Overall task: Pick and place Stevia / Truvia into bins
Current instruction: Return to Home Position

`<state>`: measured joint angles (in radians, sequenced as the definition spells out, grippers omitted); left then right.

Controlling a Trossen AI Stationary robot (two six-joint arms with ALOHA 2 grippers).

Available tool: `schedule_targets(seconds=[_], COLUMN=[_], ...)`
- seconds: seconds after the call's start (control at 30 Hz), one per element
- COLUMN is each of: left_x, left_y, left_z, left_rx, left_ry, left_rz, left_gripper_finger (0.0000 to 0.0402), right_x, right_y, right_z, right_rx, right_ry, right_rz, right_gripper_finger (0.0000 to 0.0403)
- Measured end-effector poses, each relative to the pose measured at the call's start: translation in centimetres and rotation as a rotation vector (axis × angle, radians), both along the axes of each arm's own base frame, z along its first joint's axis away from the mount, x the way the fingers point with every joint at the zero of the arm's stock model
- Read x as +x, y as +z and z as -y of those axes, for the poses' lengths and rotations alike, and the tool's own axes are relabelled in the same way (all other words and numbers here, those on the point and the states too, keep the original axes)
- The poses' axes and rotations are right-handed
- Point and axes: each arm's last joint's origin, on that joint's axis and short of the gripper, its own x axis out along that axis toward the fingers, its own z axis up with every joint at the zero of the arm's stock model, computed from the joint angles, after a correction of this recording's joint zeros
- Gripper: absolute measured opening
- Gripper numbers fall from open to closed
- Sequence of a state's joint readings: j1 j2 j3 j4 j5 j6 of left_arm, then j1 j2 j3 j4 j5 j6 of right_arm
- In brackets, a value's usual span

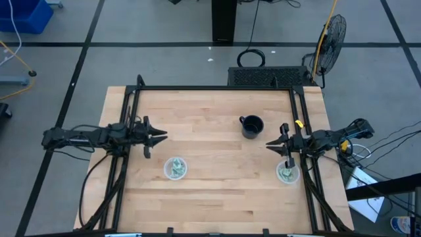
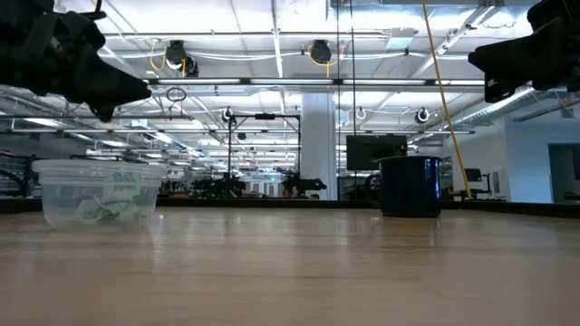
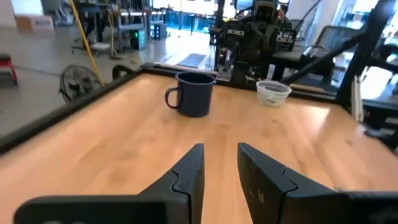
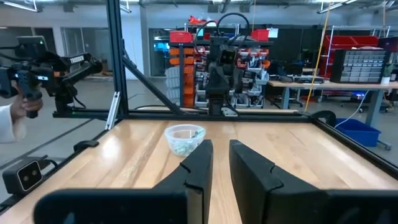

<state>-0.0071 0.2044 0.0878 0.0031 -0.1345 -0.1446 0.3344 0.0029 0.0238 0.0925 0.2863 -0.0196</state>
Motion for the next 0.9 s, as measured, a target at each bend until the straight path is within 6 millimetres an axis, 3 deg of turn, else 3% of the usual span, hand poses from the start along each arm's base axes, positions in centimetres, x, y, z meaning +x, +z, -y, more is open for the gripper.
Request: schedule_targets(seconds=[0.13,0.33,0.9], left_x=[0.0,0.2,0.4], left_y=[-0.8,-2.4,-2.7], left_z=[0.0,0.1,0.3], left_rx=[0.048,-0.057,-0.126], left_ry=[-0.005,-0.019,-0.046], left_rz=[-0.027,-0.048,-0.073], left_gripper_finger=[0.0102,0.0102,0.0102], right_x=[0.0,0.0,0.0], right_y=[0.0,0.0,0.0], right_z=[0.0,0.0,0.0], right_rx=[0.000,0.000,0.000], right_ry=[0.000,0.000,0.001], right_rz=[0.000,0.001,0.000], right_gripper_finger=[0.0045,0.0045,0.0045])
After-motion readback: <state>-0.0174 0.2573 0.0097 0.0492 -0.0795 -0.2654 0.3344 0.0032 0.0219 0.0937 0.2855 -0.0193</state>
